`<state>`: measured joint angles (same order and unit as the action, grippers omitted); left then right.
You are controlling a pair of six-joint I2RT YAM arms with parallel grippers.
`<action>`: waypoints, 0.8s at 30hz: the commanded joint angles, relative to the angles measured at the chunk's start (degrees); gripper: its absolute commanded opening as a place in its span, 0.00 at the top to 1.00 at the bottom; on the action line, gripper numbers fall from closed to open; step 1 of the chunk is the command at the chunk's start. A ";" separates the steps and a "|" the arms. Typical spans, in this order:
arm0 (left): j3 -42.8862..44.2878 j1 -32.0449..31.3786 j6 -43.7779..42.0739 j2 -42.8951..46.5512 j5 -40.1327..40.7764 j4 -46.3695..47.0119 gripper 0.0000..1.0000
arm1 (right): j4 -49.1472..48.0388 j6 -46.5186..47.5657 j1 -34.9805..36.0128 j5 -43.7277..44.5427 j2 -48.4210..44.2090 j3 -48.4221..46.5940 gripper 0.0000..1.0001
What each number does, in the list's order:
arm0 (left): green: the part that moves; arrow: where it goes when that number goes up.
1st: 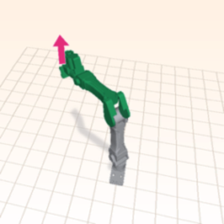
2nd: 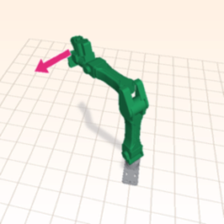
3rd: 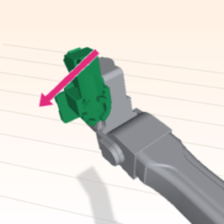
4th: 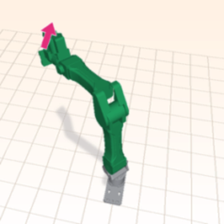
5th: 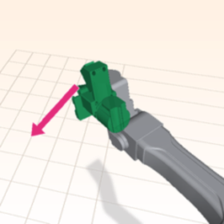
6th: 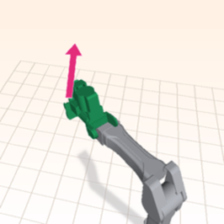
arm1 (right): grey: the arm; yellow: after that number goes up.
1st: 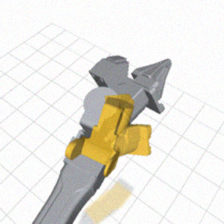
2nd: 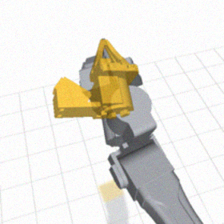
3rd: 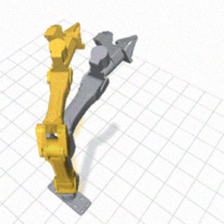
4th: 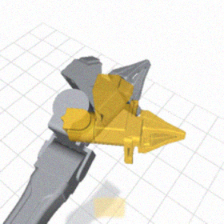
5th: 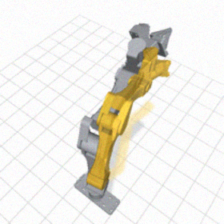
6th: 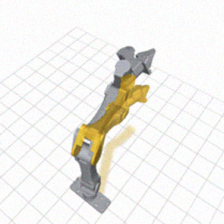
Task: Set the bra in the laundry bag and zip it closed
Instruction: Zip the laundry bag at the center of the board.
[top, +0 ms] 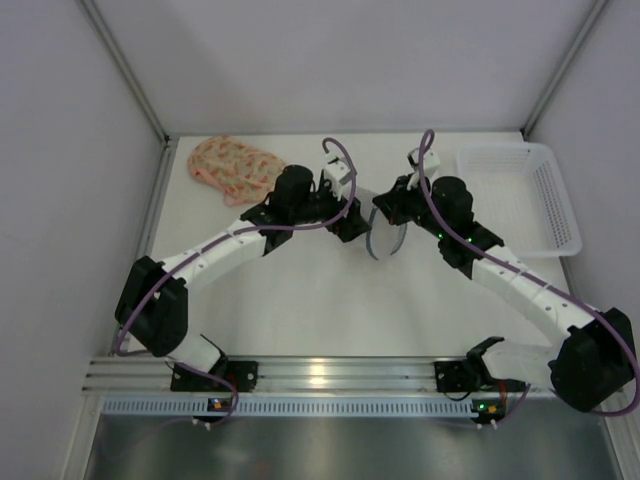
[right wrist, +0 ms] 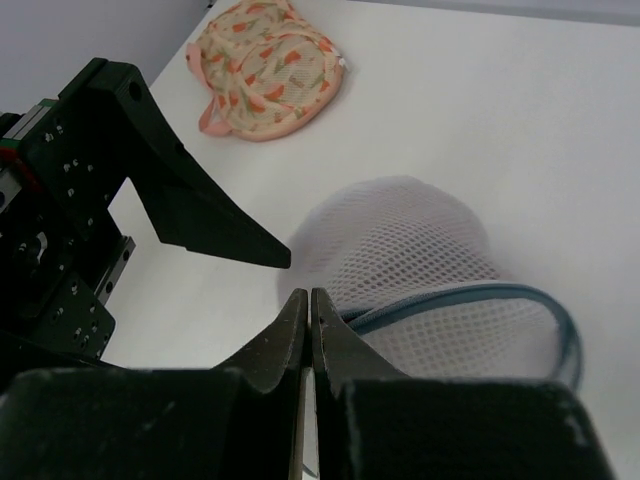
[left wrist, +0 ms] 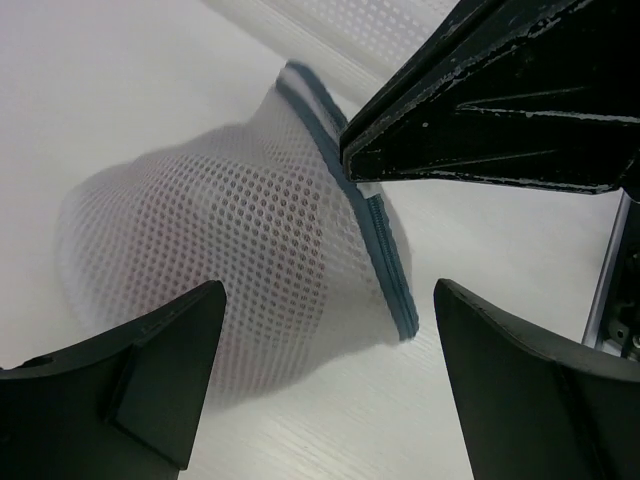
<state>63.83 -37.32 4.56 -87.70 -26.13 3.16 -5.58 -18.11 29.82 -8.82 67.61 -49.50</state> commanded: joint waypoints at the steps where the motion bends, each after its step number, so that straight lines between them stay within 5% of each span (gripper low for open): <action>1: 0.76 -0.56 0.72 1.04 -0.51 3.17 0.09 | -4.26 -0.70 -0.03 -0.23 -0.38 -1.04 1.00; 8: 4.19 -3.19 3.79 -1.86 11.96 2.73 0.09 | -3.83 -1.58 0.67 1.34 -0.20 -1.04 1.00; 24: 8.23 -6.27 9.67 -0.90 17.51 -0.50 0.08 | -1.45 -1.40 1.38 8.55 0.41 -1.66 1.00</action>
<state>68.95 -43.51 12.08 -91.00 -12.05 2.85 -5.32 -19.29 30.65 -2.72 68.31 -49.50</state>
